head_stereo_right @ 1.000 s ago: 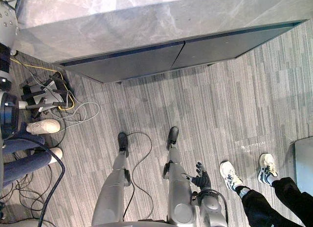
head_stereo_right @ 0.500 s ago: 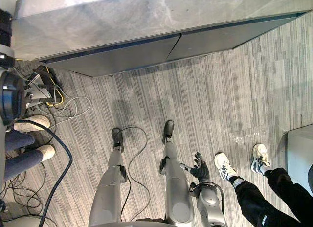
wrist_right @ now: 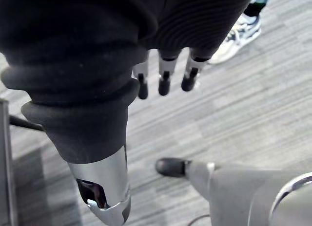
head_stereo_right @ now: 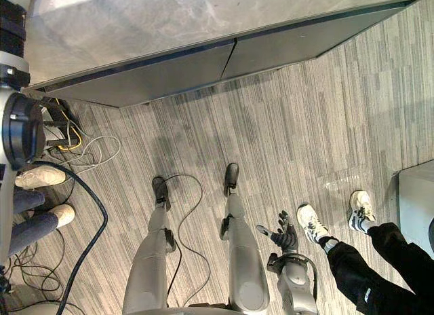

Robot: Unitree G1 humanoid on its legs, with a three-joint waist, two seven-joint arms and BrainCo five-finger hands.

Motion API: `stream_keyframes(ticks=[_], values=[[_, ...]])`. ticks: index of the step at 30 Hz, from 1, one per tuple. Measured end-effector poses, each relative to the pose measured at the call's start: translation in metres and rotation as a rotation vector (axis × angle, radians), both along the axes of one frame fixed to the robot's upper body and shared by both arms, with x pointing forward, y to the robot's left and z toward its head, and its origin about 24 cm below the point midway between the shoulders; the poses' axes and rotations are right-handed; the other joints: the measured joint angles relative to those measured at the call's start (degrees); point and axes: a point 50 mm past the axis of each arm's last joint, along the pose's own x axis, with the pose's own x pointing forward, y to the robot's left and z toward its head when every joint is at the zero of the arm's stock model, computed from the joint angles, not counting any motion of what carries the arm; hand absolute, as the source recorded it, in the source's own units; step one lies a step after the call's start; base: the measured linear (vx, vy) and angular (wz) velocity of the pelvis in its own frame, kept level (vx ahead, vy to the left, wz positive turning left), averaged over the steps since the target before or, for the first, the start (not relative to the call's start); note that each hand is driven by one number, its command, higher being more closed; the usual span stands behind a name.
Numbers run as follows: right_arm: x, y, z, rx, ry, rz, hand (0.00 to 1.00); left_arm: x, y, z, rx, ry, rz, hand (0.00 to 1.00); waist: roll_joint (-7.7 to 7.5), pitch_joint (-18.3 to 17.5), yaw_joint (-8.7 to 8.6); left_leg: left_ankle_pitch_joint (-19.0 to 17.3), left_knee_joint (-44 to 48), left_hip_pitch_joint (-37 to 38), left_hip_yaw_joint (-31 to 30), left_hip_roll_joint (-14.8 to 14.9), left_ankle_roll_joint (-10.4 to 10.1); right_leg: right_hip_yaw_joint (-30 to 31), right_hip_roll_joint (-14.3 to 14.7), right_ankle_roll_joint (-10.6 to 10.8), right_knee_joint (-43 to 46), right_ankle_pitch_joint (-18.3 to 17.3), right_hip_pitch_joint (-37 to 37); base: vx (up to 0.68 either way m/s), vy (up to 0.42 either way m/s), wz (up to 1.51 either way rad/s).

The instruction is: Organize washtable

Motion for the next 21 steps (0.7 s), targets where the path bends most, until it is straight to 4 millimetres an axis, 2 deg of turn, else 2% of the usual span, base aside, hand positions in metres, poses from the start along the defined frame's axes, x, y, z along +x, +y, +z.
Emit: stream_keyframes(ticks=[2, 4, 5, 8, 9, 10, 11, 13, 14, 16, 17, 18, 19, 21], values=[[-0.002, 0.001, -0.002, -0.001, 0.011, 0.007, 0.0, 0.008, -0.005, -0.018, 0.037, 0.022, 0.006, 1.0, 0.01, -0.1, -0.01, -0.6, 0.5, 1.5, 0.2, 0.1, -0.1, 0.1, 0.0, 0.5, 0.0, -0.4, 1.6, -0.01, 0.009, -0.02], [-0.003, 0.002, -0.004, 0.0, 0.021, 0.009, 0.0, 0.005, -0.011, -0.026, 0.074, -0.004, -0.002, 1.0, 0.01, -0.1, 0.07, -1.0, 1.2, 1.9, 0.1, 0.1, 0.0, 0.0, -0.1, 0.6, 0.0, -0.5, 2.4, 0.0, 0.0, 0.0], [-0.006, 0.002, -0.009, -0.003, 0.047, 0.015, 0.0, 0.002, -0.015, -0.038, 0.112, -0.031, -0.002, 1.0, 0.08, -0.1, 0.2, -1.7, 2.3, 2.8, 0.1, 0.1, 0.1, -0.1, -0.1, 0.8, 0.0, -0.7, 3.8, 0.0, 0.0, 0.0], [-0.016, 0.003, -0.022, -0.006, 0.118, 0.034, 0.0, -0.003, -0.014, -0.064, 0.137, -0.069, -0.007, 1.0, 0.34, -0.2, 0.13, -2.1, 3.2, 5.4, -0.2, -0.5, 0.1, -0.8, -0.3, 0.1, 0.0, -1.1, 7.0, -0.01, 0.022, 0.09], [-0.022, 0.003, -0.03, -0.008, 0.164, 0.041, 0.0, -0.008, -0.008, -0.079, 0.144, -0.086, -0.006, 1.0, 0.71, -0.5, 0.17, -2.5, 3.7, 6.6, -0.6, -0.7, 0.4, -1.1, -0.5, -0.4, 0.0, -1.5, 8.7, -0.01, 0.031, 0.16], [-0.029, 0.003, -0.036, -0.002, 0.204, 0.038, 0.0, -0.013, 0.003, -0.098, 0.147, -0.094, 0.001, 1.0, 1.39, -1.2, 0.19, -2.9, 4.0, 7.6, -0.9, -1.0, 0.4, -1.4, -0.4, -0.6, 0.0, -2.0, 10.0, 0.0, 0.021, 0.15], [-0.03, 0.001, -0.038, -0.006, 0.214, 0.039, 0.0, -0.016, 0.01, -0.107, 0.139, -0.098, 0.006, 1.0, 1.83, -1.6, 0.17, -3.0, 4.0, 8.2, -1.2, -1.2, 0.5, -1.6, -0.6, -0.8, 0.0, -2.1, 10.7, 0.0, 0.024, 0.2], [-0.037, -0.009, -0.044, -0.047, 0.268, 0.065, 0.0, -0.03, 0.038, -0.142, 0.084, -0.09, 0.034, 1.0, 3.81, -2.9, 0.48, -3.5, 4.1, 10.9, -2.3, -1.8, 1.0, -2.8, -1.2, -0.4, 0.0, -2.9, 14.2, 0.01, 0.04, 0.26], [-0.039, -0.01, -0.046, -0.055, 0.286, 0.068, 0.0, -0.035, 0.046, -0.15, 0.075, -0.092, 0.048, 1.0, 4.06, -3.4, 0.68, -3.6, 4.1, 11.7, -2.4, -1.9, 1.0, -2.9, -1.3, -0.5, 0.0, -3.1, 15.0, 0.01, 0.044, 0.18], [-0.053, -0.014, -0.056, -0.064, 0.359, 0.069, 0.0, -0.058, 0.076, -0.173, 0.054, -0.107, 0.135, 1.0, 5.02, -6.4, 1.72, -4.5, 4.1, 13.9, -3.6, -2.3, 0.7, -3.8, -1.6, -0.4, -0.1, -4.1, 17.7, 0.03, 0.029, 0.18], [-0.056, -0.016, -0.058, -0.068, 0.378, 0.071, 0.0, -0.063, 0.082, -0.176, 0.049, -0.111, 0.157, 1.0, 5.27, -7.2, 1.99, -4.5, 4.0, 14.4, -4.0, -2.3, 0.7, -4.1, -1.6, -0.3, -0.1, -4.3, 18.5, 0.05, 0.019, 0.28], [-0.061, -0.018, -0.061, -0.073, 0.404, 0.08, 0.0, -0.071, 0.092, -0.181, 0.047, -0.113, 0.205, 1.0, 5.62, -8.3, 2.09, -4.6, 3.9, 15.3, -4.7, -2.4, 0.7, -4.7, -1.7, -0.3, -0.1, -4.6, 19.8, 0.07, 0.024, 0.36], [-0.068, -0.019, -0.064, -0.07, 0.429, 0.084, 0.0, -0.084, 0.11, -0.194, 0.048, -0.102, 0.3, 1.0, 6.22, -10.2, 2.43, -5.1, 3.7, 16.9, -5.5, -2.5, 0.8, -5.7, -1.9, -0.1, -0.1, -5.3, 21.9, 0.08, 0.028, 0.33], [-0.075, -0.021, -0.066, -0.065, 0.452, 0.078, 0.0, -0.098, 0.129, -0.21, 0.065, -0.061, 0.409, 1.0, 6.73, -12.2, 3.08, -5.5, 3.5, 18.7, -5.8, -2.6, 0.8, -6.0, -2.0, 0.0, -0.1, -5.9, 23.7, 0.06, 0.024, 0.18]])
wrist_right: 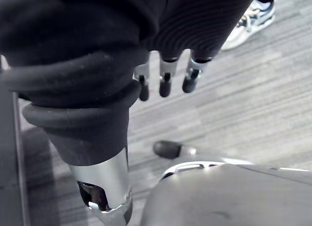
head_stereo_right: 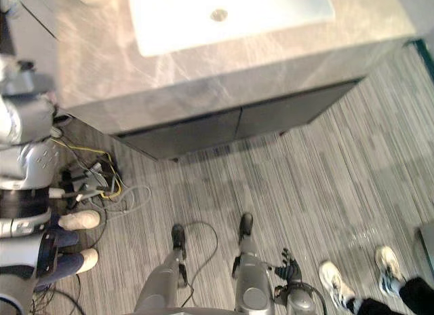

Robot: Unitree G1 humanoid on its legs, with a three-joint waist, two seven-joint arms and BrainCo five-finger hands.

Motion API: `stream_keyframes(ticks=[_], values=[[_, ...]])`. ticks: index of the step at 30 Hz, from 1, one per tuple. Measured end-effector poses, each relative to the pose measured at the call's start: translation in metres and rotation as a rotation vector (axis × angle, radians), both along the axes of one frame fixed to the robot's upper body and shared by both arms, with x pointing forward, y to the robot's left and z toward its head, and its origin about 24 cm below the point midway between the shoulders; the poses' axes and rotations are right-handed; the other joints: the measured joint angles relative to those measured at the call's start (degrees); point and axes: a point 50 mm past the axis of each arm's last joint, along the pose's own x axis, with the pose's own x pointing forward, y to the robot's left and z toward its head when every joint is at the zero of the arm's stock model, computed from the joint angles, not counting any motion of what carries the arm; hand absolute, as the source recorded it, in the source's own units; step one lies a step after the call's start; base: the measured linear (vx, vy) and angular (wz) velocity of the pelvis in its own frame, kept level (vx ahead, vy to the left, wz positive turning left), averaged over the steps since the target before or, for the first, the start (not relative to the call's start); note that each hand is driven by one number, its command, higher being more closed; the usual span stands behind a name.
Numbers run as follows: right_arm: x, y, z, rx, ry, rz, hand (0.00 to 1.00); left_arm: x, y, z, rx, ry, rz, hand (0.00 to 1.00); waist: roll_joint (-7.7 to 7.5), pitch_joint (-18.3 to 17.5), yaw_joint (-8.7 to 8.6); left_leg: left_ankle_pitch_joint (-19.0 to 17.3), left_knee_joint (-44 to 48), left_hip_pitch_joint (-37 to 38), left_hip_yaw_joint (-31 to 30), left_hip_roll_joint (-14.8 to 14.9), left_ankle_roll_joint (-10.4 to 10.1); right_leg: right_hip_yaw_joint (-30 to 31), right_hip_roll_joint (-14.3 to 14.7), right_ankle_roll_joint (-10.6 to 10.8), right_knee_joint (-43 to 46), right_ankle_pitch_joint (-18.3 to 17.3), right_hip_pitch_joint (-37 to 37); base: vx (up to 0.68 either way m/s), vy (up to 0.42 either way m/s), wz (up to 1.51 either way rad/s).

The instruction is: Organize washtable

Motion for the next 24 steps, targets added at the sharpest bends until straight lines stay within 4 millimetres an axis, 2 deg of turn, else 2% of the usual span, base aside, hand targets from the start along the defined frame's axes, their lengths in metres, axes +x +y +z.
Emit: stream_keyframes(ticks=[2, 3, 5, 7, 8, 9, 11, 12, 13, 14, 16, 17, 19, 21, 22, 23, 24], values=[[-0.014, -0.005, -0.004, -0.007, 0.043, -0.014, 0.0, -0.019, 0.024, -0.031, -0.01, 0.098, 0.173, 1.0, 1.1, -3.1, 0.95, -0.5, -0.2, 1.7, -1.3, -0.2, -0.2, -1.5, -0.3, 0.5, 0.0, -0.9, 2.5, 0.07, 0.019, 0.28], [-0.018, -0.006, -0.005, -0.007, 0.055, -0.019, 0.0, -0.025, 0.03, -0.04, -0.015, 0.127, 0.223, 1.0, 1.29, -3.7, 1.17, -0.5, -0.3, 2.1, -1.7, -0.2, -0.1, -1.9, -0.3, 0.5, 0.0, -1.2, 3.1, 0.08, 0.01, 0.31], [-0.035, -0.009, -0.009, -0.003, 0.109, -0.044, 0.0, -0.053, 0.056, -0.083, -0.096, 0.275, 0.422, 1.0, 1.66, -6.3, 2.53, -1.1, -0.3, 3.7, -2.5, -0.1, 0.0, -2.7, -0.2, 0.6, 0.0, -2.1, 5.4, 0.08, -0.002, 0.21], [-0.047, -0.009, -0.012, 0.007, 0.142, -0.058, 0.0, -0.075, 0.068, -0.112, -0.191, 0.358, 0.523, 1.0, 1.62, -7.8, 3.63, -1.5, -0.3, 4.7, -2.6, 0.0, -0.1, -2.9, -0.1, 0.8, 0.0, -2.6, 6.6, 0.07, -0.008, 0.13], [-0.056, -0.009, -0.014, 0.01, 0.169, -0.075, 0.0, -0.097, 0.076, -0.139, -0.289, 0.437, 0.61, 1.0, 1.45, -9.0, 4.71, -2.0, -0.2, 5.7, -2.7, 0.0, -0.3, -3.0, -0.1, 0.6, 0.0, -3.1, 7.6, 0.07, -0.01, 0.03], [-0.06, -0.009, -0.015, 0.011, 0.181, -0.081, 0.0, -0.104, 0.078, -0.15, -0.324, 0.472, 0.639, 1.0, 1.38, -9.6, 5.29, -2.1, -0.2, 5.9, -2.6, 0.0, -0.3, -3.0, -0.1, 0.6, 0.0, -3.2, 7.8, 0.04, -0.01, 0.07], [-0.068, -0.008, -0.017, 0.017, 0.208, -0.095, 0.0, -0.14, 0.082, -0.203, -0.475, 0.663, 0.765, 1.0, 1.4, -10.5, 5.42, -2.6, -0.2, 7.2, -2.7, 0.0, 0.2, -3.4, -0.2, 0.9, 0.0, -3.8, 9.9, 0.01, -0.006, 0.08], [-0.07, -0.007, -0.017, 0.017, 0.212, -0.096, 0.0, -0.15, 0.081, -0.218, -0.52, 0.72, 0.791, 1.0, 1.38, -10.7, 5.38, -2.8, -0.2, 7.7, -2.6, 0.0, 0.3, -3.4, -0.2, 1.1, 0.0, -4.0, 10.4, 0.0, 0.0, 0.0], [-0.074, -0.007, -0.017, 0.018, 0.222, -0.095, 0.0, -0.171, 0.076, -0.251, -0.622, 0.845, 0.834, 1.0, 1.34, -11.1, 5.36, -3.2, -0.1, 8.7, -2.5, 0.1, 0.3, -3.6, -0.2, 1.1, 0.0, -4.3, 11.4, 0.0, 0.0, 0.0], [-0.076, -0.005, -0.017, 0.023, 0.229, -0.097, 0.0, -0.179, 0.072, -0.267, -0.675, 0.908, 0.847, 1.0, 1.3, -11.6, 5.37, -3.3, 0.0, 8.9, -2.5, 0.1, 0.4, -3.8, -0.2, 1.2, 0.0, -4.5, 11.6, 0.0, 0.0, 0.0], [-0.081, -0.002, -0.018, 0.03, 0.239, -0.101, 0.0, -0.214, 0.049, -0.332, -0.914, 1.15, 0.84, 1.0, 1.02, -12.2, 5.3, -4.0, 0.4, 10.0, -2.4, 0.2, 0.6, -4.3, -0.1, 1.3, 0.0, -5.0, 13.1, 0.0, -0.005, 0.02], [-0.082, -0.001, -0.018, 0.033, 0.24, -0.103, 0.0, -0.222, 0.041, -0.347, -0.971, 1.209, 0.835, 1.0, 0.87, -12.3, 5.29, -4.1, 0.4, 10.4, -2.3, 0.2, 0.7, -4.4, -0.1, 1.3, 0.0, -5.1, 13.5, 0.0, 0.0, 0.0], [-0.086, 0.0, -0.018, 0.036, 0.247, -0.109, 0.0, -0.252, 0.007, -0.397, -1.137, 1.478, 0.775, 1.0, 0.71, -13.1, 5.17, -4.1, -0.2, 11.2, -2.2, 0.2, 0.7, -4.4, -0.1, 1.4, 0.0, -5.3, 13.7, 0.0, 0.0, 0.0], [-0.086, 0.0, -0.018, 0.036, 0.249, -0.116, 0.0, -0.268, -0.016, -0.419, -1.213, 1.642, 0.707, 1.0, 0.37, -13.3, 4.97, -4.1, -0.6, 11.6, -2.2, 0.2, 0.7, -4.3, -0.1, 1.4, 0.0, -5.4, 13.8, 0.0, 0.0, 0.0], [-0.088, 0.001, -0.02, 0.047, 0.261, -0.142, 0.0, -0.282, -0.037, -0.433, -1.295, 1.764, 0.65, 1.0, -0.13, -13.5, 4.74, -4.1, -1.4, 11.7, -2.2, 0.1, 0.7, -4.3, -0.2, 1.5, -0.1, -5.4, 13.6, 0.0, 0.0, 0.0], [-0.089, 0.001, -0.021, 0.052, 0.267, -0.157, 0.0, -0.286, -0.045, -0.438, -1.315, 1.807, 0.628, 1.0, -0.35, -13.5, 4.56, -4.1, -1.8, 11.8, -2.2, 0.1, 0.7, -4.3, -0.2, 1.5, -0.1, -5.4, 13.5, 0.0, 0.0, 0.0], [-0.09, 0.003, -0.023, 0.06, 0.279, -0.165, 0.0, -0.292, -0.057, -0.443, -1.335, 1.893, 0.578, 0.0, -0.74, -13.4, 4.28, -4.1, -2.5, 11.8, -2.4, 0.0, 0.7, -4.4, -0.2, 1.5, -0.1, -5.4, 13.3, 0.02, -0.004, 0.06]])
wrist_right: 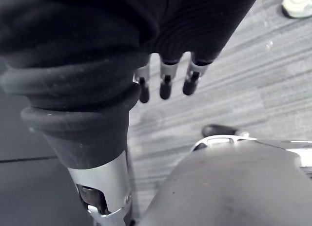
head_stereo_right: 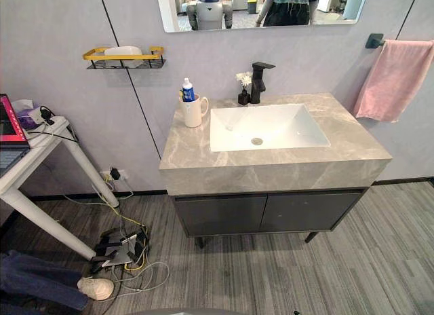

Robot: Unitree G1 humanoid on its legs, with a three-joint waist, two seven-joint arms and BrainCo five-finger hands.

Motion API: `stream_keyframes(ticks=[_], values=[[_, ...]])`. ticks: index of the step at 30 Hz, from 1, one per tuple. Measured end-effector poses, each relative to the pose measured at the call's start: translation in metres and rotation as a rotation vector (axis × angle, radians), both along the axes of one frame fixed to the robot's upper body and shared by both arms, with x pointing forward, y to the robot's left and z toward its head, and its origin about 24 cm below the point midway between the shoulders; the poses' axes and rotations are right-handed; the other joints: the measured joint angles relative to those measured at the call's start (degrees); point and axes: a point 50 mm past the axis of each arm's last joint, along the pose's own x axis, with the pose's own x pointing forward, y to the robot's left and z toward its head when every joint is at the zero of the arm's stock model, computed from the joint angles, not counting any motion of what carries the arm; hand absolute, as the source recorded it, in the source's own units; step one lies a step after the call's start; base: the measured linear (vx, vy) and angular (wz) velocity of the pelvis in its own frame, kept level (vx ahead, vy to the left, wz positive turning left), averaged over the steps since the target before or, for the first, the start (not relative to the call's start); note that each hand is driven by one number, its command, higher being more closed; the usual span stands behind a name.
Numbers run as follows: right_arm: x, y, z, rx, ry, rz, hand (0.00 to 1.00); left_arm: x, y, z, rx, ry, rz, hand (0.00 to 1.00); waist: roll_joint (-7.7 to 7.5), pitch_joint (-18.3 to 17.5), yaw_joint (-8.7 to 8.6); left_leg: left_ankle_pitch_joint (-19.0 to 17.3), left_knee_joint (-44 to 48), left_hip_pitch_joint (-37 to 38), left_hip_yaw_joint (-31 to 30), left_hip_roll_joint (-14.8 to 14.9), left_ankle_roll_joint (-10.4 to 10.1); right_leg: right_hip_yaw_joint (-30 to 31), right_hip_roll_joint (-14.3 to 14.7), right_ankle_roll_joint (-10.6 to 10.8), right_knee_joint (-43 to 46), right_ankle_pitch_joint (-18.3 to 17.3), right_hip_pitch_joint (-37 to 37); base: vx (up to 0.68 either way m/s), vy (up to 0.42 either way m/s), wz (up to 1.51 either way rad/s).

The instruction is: Organize washtable

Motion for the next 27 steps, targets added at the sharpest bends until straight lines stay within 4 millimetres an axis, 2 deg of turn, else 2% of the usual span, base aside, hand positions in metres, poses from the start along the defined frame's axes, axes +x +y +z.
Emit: stream_keyframes(ticks=[3, 5, 10, 13, 15, 17, 21, 22, 23, 24, 25, 26, 27], values=[[0.0, 0.003, -0.002, 0.012, 0.013, 0.0, 0.0, -0.001, -0.014, -0.006, -0.086, 0.024, -0.055, 0.0, -0.33, 0.0, -0.6, 0.1, -1.2, 0.6, -0.4, 0.0, -0.1, -0.1, 0.0, 0.2, 0.1, -0.5, 0.3, 0.03, -0.003, 0.07], [0.001, 0.003, -0.003, 0.013, 0.019, 0.004, 0.0, 0.012, -0.017, -0.008, -0.105, 0.008, -0.149, 0.0, -0.22, 0.0, -0.79, 0.2, -1.3, 0.8, -0.4, 0.0, -0.2, 0.0, 0.0, 0.5, 0.1, -0.8, 0.3, 0.07, 0.003, -0.03], [0.0, 0.001, -0.004, 0.013, 0.043, 0.016, 0.0, 0.035, -0.012, -0.01, -0.101, -0.008, -0.305, 0.0, -0.4, 0.1, -1.34, 0.7, -1.0, 1.8, -0.4, -0.2, -0.4, 0.1, -0.2, 0.7, 0.8, -1.4, 1.2, 0.1, 0.01, -0.01], [0.007, 0.002, -0.004, 0.015, 0.036, 0.026, 0.0, 0.051, -0.01, -0.01, -0.092, -0.035, -0.353, 0.0, -0.95, 0.7, -2.23, 0.5, -1.0, 2.2, -0.5, -0.2, -0.4, 0.0, -0.2, 0.5, 0.8, -1.7, 1.6, 0.08, 0.007, 0.02], [0.013, 0.001, -0.004, 0.012, 0.026, 0.033, 0.0, 0.06, -0.009, -0.01, -0.086, -0.049, -0.384, 0.0, -0.78, 2.4, -2.33, -0.1, -0.6, 3.0, -0.2, -0.2, -0.2, 0.2, -0.2, 0.3, 1.2, -2.0, 2.0, 0.02, 0.005, -0.09], [0.018, 0.001, -0.003, 0.01, 0.012, 0.034, 0.0, 0.068, -0.007, -0.01, -0.075, -0.053, -0.439, 0.0, -1.32, 4.3, -2.35, -2.1, 2.7, 2.5, 0.1, -0.3, 0.0, 1.0, -0.7, 0.6, 3.5, -3.1, 1.7, -0.05, 0.031, -0.16], [0.033, 0.001, -0.002, 0.008, -0.022, 0.033, 0.0, 0.077, -0.007, -0.009, -0.066, -0.05, -0.515, 0.0, -1.33, 6.5, -2.33, -9.2, 15.1, -2.8, 3.8, 0.5, 0.6, 5.6, -1.3, 0.8, 10.3, -5.4, -3.8, -0.09, 0.063, -0.54], [0.037, 0.002, -0.001, 0.01, -0.037, 0.032, 0.0, 0.085, -0.006, -0.009, -0.061, -0.061, -0.541, 0.0, -1.32, 7.4, -2.4, -10.8, 18.3, -4.2, 5.3, 1.2, 0.7, 7.0, -1.2, 0.8, 11.9, -5.6, -5.5, -0.09, 0.075, -0.95], [0.048, 0.002, 0.002, 0.009, -0.08, 0.016, 0.0, 0.096, -0.004, -0.008, -0.047, -0.069, -0.6, 0.0, -1.72, 9.3, -2.57, -13.6, 24.2, -7.3, 8.3, 2.3, 1.4, 9.6, -0.8, 0.5, 15.4, -5.3, -9.7, -0.18, 0.127, -1.56], [0.057, 0.003, 0.003, 0.009, -0.104, 0.02, 0.0, 0.106, -0.005, -0.007, -0.047, -0.081, -0.626, 0.0, -1.37, 10.3, -2.22, -13.7, 23.7, -7.8, 11.8, 3.0, 2.5, 9.0, 0.0, -2.6, 14.4, -0.9, -12.9, -0.21, 0.116, -1.68], [0.061, -0.001, 0.005, -0.001, -0.118, 0.023, 0.0, 0.108, -0.008, -0.008, -0.056, -0.081, -0.627, 0.0, -0.6, 10.8, -1.95, -13.1, 22.4, -7.7, 14.7, 4.6, 3.2, 6.7, 0.2, -4.4, 12.8, 0.8, -12.5, -0.27, 0.087, -1.65], [0.07, -0.004, 0.008, -0.008, -0.144, 0.011, 0.0, 0.115, -0.006, -0.007, -0.042, -0.084, -0.651, 0.0, -0.82, 12.5, -2.44, -12.8, 22.2, -6.7, 18.3, 4.7, 3.3, -4.3, -3.4, -7.8, 29.0, -7.8, -14.9, -0.17, 0.062, -1.35], [0.061, -0.002, 0.006, -0.003, -0.121, 0.009, 0.0, 0.117, -0.002, -0.006, -0.031, -0.08, -0.667, 0.0, -1.24, 12.9, -2.45, -12.9, 22.1, -5.1, 21.0, 4.4, 3.8, -10.6, -7.2, -8.7, 40.9, -12.9, -14.2, -0.13, 0.064, -1.34]])
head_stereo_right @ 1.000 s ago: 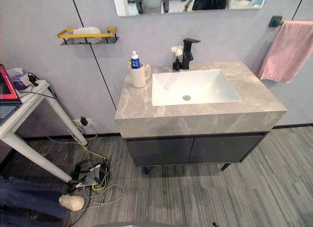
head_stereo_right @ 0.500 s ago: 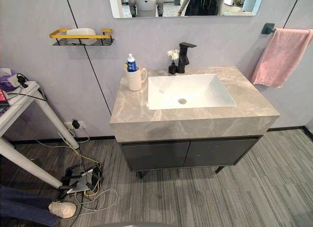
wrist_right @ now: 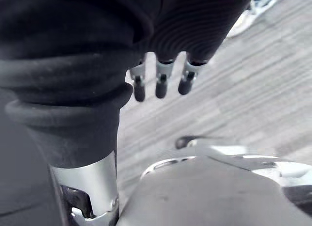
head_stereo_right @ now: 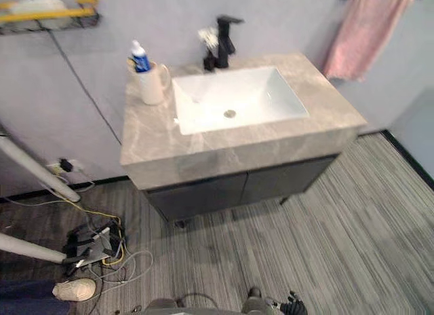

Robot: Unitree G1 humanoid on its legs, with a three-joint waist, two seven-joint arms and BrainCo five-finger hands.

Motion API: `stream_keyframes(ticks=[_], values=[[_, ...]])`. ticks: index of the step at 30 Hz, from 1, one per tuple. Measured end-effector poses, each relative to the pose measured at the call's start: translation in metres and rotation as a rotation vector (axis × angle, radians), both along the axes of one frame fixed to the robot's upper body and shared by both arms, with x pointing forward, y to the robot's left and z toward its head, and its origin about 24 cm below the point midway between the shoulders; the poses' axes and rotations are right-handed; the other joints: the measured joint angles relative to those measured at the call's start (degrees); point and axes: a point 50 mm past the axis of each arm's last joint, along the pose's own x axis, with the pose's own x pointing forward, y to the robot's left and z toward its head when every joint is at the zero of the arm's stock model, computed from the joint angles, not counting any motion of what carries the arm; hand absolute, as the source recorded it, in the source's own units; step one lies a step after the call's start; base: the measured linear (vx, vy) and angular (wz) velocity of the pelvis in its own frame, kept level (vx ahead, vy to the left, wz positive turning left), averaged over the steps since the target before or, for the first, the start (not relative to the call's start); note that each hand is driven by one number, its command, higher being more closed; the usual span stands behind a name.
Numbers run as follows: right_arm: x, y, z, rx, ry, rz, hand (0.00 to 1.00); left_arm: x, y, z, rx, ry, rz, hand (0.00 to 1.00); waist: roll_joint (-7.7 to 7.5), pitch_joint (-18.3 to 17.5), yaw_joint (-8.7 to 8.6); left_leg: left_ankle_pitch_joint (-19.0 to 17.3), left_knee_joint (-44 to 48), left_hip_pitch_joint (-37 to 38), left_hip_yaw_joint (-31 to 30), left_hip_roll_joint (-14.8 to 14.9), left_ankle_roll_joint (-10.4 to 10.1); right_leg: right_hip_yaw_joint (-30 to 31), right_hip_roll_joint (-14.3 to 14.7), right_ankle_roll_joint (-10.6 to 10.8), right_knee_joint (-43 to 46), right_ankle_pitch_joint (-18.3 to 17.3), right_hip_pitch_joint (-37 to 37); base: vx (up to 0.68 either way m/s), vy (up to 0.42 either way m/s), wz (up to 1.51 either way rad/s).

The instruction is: Organize washtable

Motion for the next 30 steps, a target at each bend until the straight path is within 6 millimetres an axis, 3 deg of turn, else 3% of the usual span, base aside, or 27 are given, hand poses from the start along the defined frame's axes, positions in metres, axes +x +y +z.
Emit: stream_keyframes(ticks=[3, 4, 5, 6, 7, 8, 9, 10, 11, 12, 13, 14, 15, 16, 17, 20, 22, 23, 24, 25, 26, 27, 29, 30], values=[[-0.003, 0.005, -0.003, 0.014, 0.022, 0.021, 0.0, 0.0, 0.004, 0.001, 0.014, 0.006, -0.013, 0.0, -1.14, -0.5, 0.24, -0.2, 0.7, 0.9, 7.2, 0.1, 0.3, -7.7, -3.6, 0.5, 2.7, -3.7, 3.8, -0.06, 0.018, -1.18], [-0.001, 0.004, -0.002, 0.009, 0.021, 0.037, 0.0, 0.0, 0.004, 0.001, 0.009, 0.004, -0.002, 0.0, -1.9, -0.9, 0.16, -0.2, 1.1, 1.2, 10.7, 0.1, 0.3, -10.0, -3.1, 0.9, -0.5, -3.8, 3.0, -0.07, -0.015, -1.47], [-0.001, 0.005, -0.002, 0.009, 0.024, 0.058, 0.0, -0.001, 0.004, 0.001, 0.009, 0.003, 0.005, 0.0, -1.16, -0.9, 0.34, -0.2, 0.9, 1.4, 12.2, 0.0, 0.4, -9.9, -1.1, 0.9, -3.3, -3.4, 3.0, -0.09, -0.011, -1.64], [0.002, 0.0, -0.001, -0.01, 0.023, 0.081, 0.0, -0.002, -0.002, -0.001, -0.011, 0.005, 0.015, 0.0, -0.16, -1.4, 0.35, 0.5, -1.4, 1.1, 15.9, 1.1, 0.6, -8.1, 3.4, 1.9, -13.2, -1.7, 4.0, -0.13, -0.083, -1.66], [0.012, -0.007, 0.002, -0.034, 0.012, 0.11, 0.0, -0.003, -0.01, -0.002, -0.034, 0.004, 0.026, 0.0, 2.1, -1.7, 0.03, 1.9, -2.8, 0.8, 19.7, 3.0, -0.2, -7.4, 4.7, 1.6, -13.7, -2.6, 3.2, -0.12, -0.096, -1.51], [0.012, -0.008, 0.003, -0.038, 0.013, 0.117, 0.0, -0.001, -0.01, -0.002, -0.033, -0.002, 0.019, 0.0, 2.08, -1.7, -0.02, 2.2, -2.8, 1.0, 20.9, 2.8, -0.2, -7.4, 2.9, 1.2, -10.0, -4.5, 2.5, -0.06, -0.16, -1.26], [0.01, -0.004, 0.001, -0.034, 0.028, 0.142, 0.0, 0.002, -0.004, 0.0, -0.016, -0.016, 0.006, 0.0, 0.2, -2.0, 0.13, 2.3, -2.2, 1.6, 23.5, 1.8, -0.2, -5.2, 1.0, 4.5, -12.6, -4.0, 3.7, -0.01, -0.14, -1.14], [0.014, 0.0, 0.0, -0.033, 0.032, 0.179, 0.0, 0.009, -0.005, 0.001, -0.016, -0.028, -0.005, 0.0, 0.74, -1.4, 0.06, 2.4, -1.1, 1.6, 25.2, 3.9, -0.6, -2.9, 4.5, 5.1, -17.7, -1.9, 4.4, -0.04, -0.239, -1.11], [0.015, 0.0, 0.001, -0.035, 0.028, 0.191, 0.0, 0.011, -0.005, 0.001, -0.016, -0.031, -0.011, 0.0, 0.89, -1.5, 0.07, 3.3, -0.7, 1.6, 25.8, 4.9, -1.6, -2.2, 6.2, 4.6, -20.6, -0.5, 5.4, -0.06, -0.262, -1.07], [0.016, 0.001, 0.001, -0.04, 0.025, 0.201, 0.0, 0.013, -0.004, 0.002, -0.012, -0.035, -0.018, 0.0, 0.81, -1.4, -0.03, 3.5, 1.4, 2.5, 26.4, 7.0, -1.6, -0.4, 8.9, 3.5, -24.3, 1.1, 6.9, -0.05, -0.196, -0.83], [0.015, 0.003, 0.0, -0.038, 0.028, 0.205, 0.0, 0.012, -0.003, 0.002, -0.01, -0.036, -0.018, 0.0, 0.72, -1.4, 0.0, 3.5, 3.1, 3.2, 26.6, 8.1, -1.6, 0.8, 9.9, 3.1, -25.2, 1.4, 7.8, -0.05, -0.178, -1.06], [0.011, 0.006, -0.001, -0.029, 0.037, 0.204, 0.0, 0.012, -0.002, 0.002, -0.006, -0.035, -0.018, 0.0, 0.54, -1.4, -0.03, 3.7, 8.3, 3.9, 25.5, 10.7, -1.3, 3.2, 11.4, 2.7, -26.2, 1.6, 9.5, -0.05, -0.15, -1.16], [0.009, 0.006, -0.001, -0.032, 0.042, 0.213, 0.0, 0.01, -0.001, 0.002, -0.005, -0.033, -0.017, 0.0, -0.43, -1.1, 0.27, 2.7, 12.6, 2.3, 19.7, 11.7, -0.1, 6.9, 12.3, 2.2, -26.8, 1.7, 10.4, -0.07, -0.158, -1.24], [0.011, 0.005, -0.001, -0.036, 0.04, 0.218, 0.0, 0.008, -0.001, 0.002, -0.005, -0.034, -0.016, 0.0, -0.34, -1.2, 0.35, 1.5, 12.2, 1.7, 15.3, 10.2, -0.1, 8.8, 12.4, 2.0, -26.7, 1.9, 10.2, -0.05, -0.039, -1.83], [0.016, 0.005, 0.0, -0.04, 0.032, 0.226, 0.0, 0.004, -0.003, 0.001, -0.008, -0.026, -0.012, 0.0, 0.06, -1.0, 0.32, -0.1, 10.8, 0.3, 3.7, 5.7, -0.2, 14.9, 13.3, 1.4, -27.4, 2.3, 10.1, -0.03, 0.015, -1.73], [0.016, 0.004, -0.001, -0.032, 0.035, 0.232, 0.0, -0.007, -0.008, -0.002, -0.026, 0.008, -0.009, 0.0, 0.09, -1.1, 0.35, -0.9, 8.8, -2.1, -8.9, -0.4, -0.8, 24.2, 14.5, 0.4, -27.8, 2.6, 10.1, -0.01, 0.092, -2.02], [0.013, 0.001, -0.002, -0.029, 0.054, 0.235, 0.0, -0.008, -0.01, -0.003, -0.03, 0.01, -0.016, 0.0, 0.78, -0.9, 0.4, -0.8, 6.6, -6.1, -21.9, -5.4, -1.1, 34.5, 16.7, 0.4, -27.3, 2.6, 9.7, -0.02, 0.175, -2.13], [0.013, 0.001, -0.002, -0.03, 0.054, 0.237, 0.0, -0.009, -0.011, -0.003, -0.033, 0.01, -0.014, 0.0, 1.01, -1.1, 0.68, -0.7, 5.9, -6.8, -25.4, -6.3, -1.2, 37.3, 17.5, 0.4, -26.9, 2.6, 9.0, -0.03, 0.244, -2.64], [0.01, 0.002, -0.002, -0.028, 0.06, 0.245, 0.0, -0.011, -0.013, -0.003, -0.037, 0.01, -0.006, 0.0, 1.23, -1.2, 1.59, 0.3, 5.9, -7.2, -30.2, -7.3, -2.6, 43.6, 19.2, 0.6, -26.1, 2.5, 7.7, 0.04, 0.327, -2.8], [0.009, 0.007, -0.002, -0.025, 0.055, 0.28, 0.0, -0.017, -0.007, -0.003, -0.023, 0.019, 0.017, 0.0, 1.41, -2.6, 1.3, -2.7, 5.7, -6.5, -30.3, -8.7, -0.7, 49.1, 20.0, 0.4, -26.6, 2.6, 6.9, 0.09, 0.328, -2.64], [0.007, 0.009, -0.003, -0.015, 0.057, 0.283, 0.0, -0.014, -0.004, -0.002, -0.014, 0.011, 0.018, 0.0, 0.63, -2.9, 1.09, -3.9, 5.8, -6.2, -29.8, -9.4, -0.7, 50.4, 19.8, 0.2, -26.4, 2.9, 6.4, 0.15, 0.336, -2.09], [0.005, 0.015, -0.004, 0.004, 0.058, 0.288, 0.0, -0.008, -0.001, 0.001, 0.0, -0.018, 0.024, 0.0, -0.65, -3.6, 0.46, -5.0, 6.9, -5.8, -27.1, -9.9, 0.1, 53.1, 19.9, 1.6, -25.4, 4.4, 4.5, 0.08, 0.234, -1.61], [0.004, 0.017, -0.004, 0.01, 0.057, 0.289, 0.0, -0.009, 0.002, 0.001, 0.009, -0.018, 0.03, 0.0, -1.22, -4.3, 0.25, -5.8, 6.9, -4.9, -20.9, -8.8, 1.5, 56.9, 20.3, 4.7, -25.8, 6.1, 4.1, 0.06, 0.305, -1.82], [0.01, 0.019, -0.003, 0.01, 0.032, 0.296, 0.0, -0.01, 0.002, 0.001, 0.007, -0.022, 0.049, 0.0, -1.06, -4.6, 0.1, -5.9, 6.6, -3.2, -15.6, -7.3, 2.2, 57.9, 21.0, 5.3, -26.7, 8.5, 3.4, 0.09, 0.278, -2.31]])
